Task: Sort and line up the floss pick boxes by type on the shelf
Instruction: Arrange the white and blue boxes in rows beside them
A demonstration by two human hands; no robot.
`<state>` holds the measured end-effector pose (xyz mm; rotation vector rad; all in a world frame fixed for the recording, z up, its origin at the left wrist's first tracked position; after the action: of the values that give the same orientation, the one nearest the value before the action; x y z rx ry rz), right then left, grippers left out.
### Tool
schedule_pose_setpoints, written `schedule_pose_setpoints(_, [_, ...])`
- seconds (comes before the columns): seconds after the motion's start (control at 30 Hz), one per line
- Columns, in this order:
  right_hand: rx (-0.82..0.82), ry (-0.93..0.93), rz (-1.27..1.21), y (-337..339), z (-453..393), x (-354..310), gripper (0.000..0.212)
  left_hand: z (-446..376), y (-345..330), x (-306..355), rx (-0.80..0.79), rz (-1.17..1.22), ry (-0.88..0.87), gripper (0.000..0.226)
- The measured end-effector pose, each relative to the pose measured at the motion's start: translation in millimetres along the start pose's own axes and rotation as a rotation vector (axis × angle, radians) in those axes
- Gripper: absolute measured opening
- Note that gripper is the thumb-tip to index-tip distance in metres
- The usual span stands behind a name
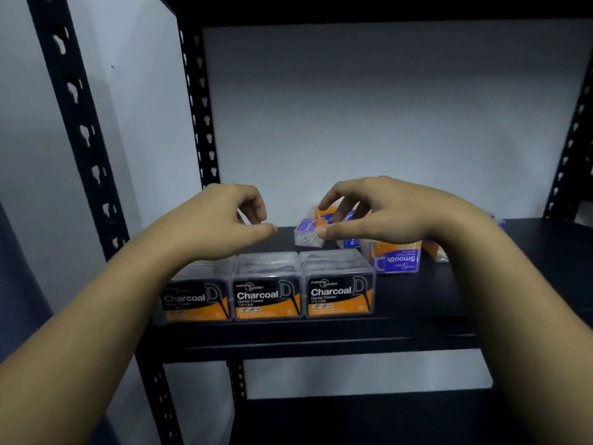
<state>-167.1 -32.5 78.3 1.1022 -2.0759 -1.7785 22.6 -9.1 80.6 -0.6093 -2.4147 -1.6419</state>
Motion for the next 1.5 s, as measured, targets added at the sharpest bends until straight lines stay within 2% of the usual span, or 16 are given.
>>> schedule_pose_setpoints(0.13, [-0.033, -0.061, 0.12, 10, -6, 10, 0.037, -18, -20, 36, -0.076, -0.087, -0.011, 0.024])
schedule_pose_setpoints(0.3, [-0.076, -0.171, 0.22, 22, -1, 40, 0.035, -35, -51, 83, -0.191, -0.093, -0.066, 0.031])
schedule_pose_setpoints(0.43, [-0.152, -0.268, 0.236, 30, 12, 68, 0.033, -49, -74, 99, -0.332, -0.115, -0.06, 0.027])
schedule_pose_setpoints(0.7, [-0.201, -0.343, 0.184, 47, 30, 111, 0.03, -69, -87, 130, -0.326, -0.203, -0.081, 0.029])
schedule_pose_setpoints(0.93, [-0.217, -0.307, 0.244, 50, 32, 144, 0.034, -77, -114, 157, -0.351, -0.265, -0.076, 0.045])
schedule_pose_setpoints(1.1, [-0.161, -0.222, 0.29, 64, 32, 169, 0.027, -81, -134, 181, -0.418, -0.376, -0.097, 0.074])
schedule_pose_setpoints(1.17, [-0.134, -0.19, 0.291, 72, 35, 180, 0.025, -81, -147, 187, -0.462, -0.448, -0.101, 0.08])
schedule_pose_setpoints(1.33, [-0.128, -0.131, 0.303, 78, 46, 205, 0.03, -83, -174, 195, -0.546, -0.556, -0.051, 0.081])
schedule_pose_setpoints(1.5, [-0.145, -0.105, 0.319, 76, 60, 233, 0.046, -85, -190, 202, -0.575, -0.561, -0.019, 0.063])
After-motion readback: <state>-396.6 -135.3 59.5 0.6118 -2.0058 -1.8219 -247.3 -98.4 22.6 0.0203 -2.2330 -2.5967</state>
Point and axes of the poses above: each hand's wrist, its own z-axis away from the middle knuckle, its own y-axis out of the back of the hand, x = y × z, the point moved 10 cm from there along -z, towards the middle knuckle, and after that the axes turned 5 degrees about y, right-handed, at the moved point
